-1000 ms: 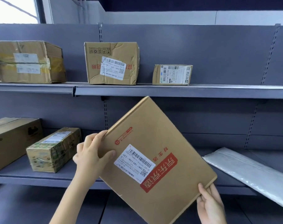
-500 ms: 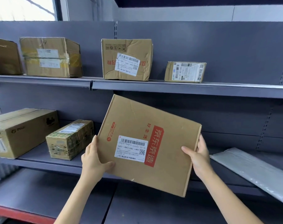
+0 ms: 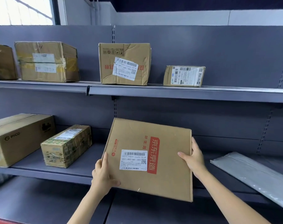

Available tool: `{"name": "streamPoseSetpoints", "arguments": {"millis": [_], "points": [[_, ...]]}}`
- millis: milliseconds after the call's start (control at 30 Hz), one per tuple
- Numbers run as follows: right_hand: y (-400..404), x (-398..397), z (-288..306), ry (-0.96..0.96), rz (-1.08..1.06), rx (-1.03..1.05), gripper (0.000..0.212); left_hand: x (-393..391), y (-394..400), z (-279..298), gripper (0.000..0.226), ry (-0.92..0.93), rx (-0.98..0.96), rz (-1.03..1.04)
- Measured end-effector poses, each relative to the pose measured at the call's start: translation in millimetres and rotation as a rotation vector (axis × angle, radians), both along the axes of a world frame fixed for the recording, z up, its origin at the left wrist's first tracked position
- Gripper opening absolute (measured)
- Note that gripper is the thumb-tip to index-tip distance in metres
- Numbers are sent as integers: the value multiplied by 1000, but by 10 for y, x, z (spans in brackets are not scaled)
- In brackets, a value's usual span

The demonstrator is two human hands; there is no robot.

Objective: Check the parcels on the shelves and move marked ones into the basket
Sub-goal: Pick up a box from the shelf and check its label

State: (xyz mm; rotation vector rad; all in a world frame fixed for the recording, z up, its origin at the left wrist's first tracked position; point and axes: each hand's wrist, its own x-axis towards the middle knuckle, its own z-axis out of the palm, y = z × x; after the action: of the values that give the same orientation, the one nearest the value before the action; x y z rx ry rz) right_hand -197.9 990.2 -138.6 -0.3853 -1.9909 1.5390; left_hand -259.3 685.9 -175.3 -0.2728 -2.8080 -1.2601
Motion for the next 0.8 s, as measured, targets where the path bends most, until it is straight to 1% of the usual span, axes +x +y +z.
{"name": "streamPoseSetpoints", "arguments": {"millis": [67,167,233,300,333,400,467,500,567,700,733,800], "points": [[1,-75,-22,-24,-2,14,87,-57,1,-59,121,-14,17,-9],[21,-196,-80,-47,-43,27,83,-140,-4,-96,119,12,39,-32],[15,-249,-98,-61,-89,64,79,-180,10,-100,124,-1,-35,-80],[13,-303,-102,-85,-104,142,75,-187,44,-112,137,-16,-175,-102],[15,-334,-96,-123,-88,211,74,-185,66,-116,144,-9,-225,-92],[12,-387,-93,-296,-38,411,78,-222,100,-131,150,7,-222,-57],[3,-412,-141,-470,1,571,88,-293,126,-133,143,25,-179,-31],[-9,-405,-164,-515,17,606,92,-333,133,-131,140,36,-173,-23],[-43,-346,-206,-545,49,600,99,-406,153,-120,137,44,-167,-16],[-30,-133,-282,-478,167,363,112,-522,179,-127,136,67,-127,6],[-15,-86,-294,-473,217,342,116,-546,186,-133,135,76,-117,14],[26,-56,-311,-510,300,369,125,-597,198,-138,133,90,-111,29]]}}
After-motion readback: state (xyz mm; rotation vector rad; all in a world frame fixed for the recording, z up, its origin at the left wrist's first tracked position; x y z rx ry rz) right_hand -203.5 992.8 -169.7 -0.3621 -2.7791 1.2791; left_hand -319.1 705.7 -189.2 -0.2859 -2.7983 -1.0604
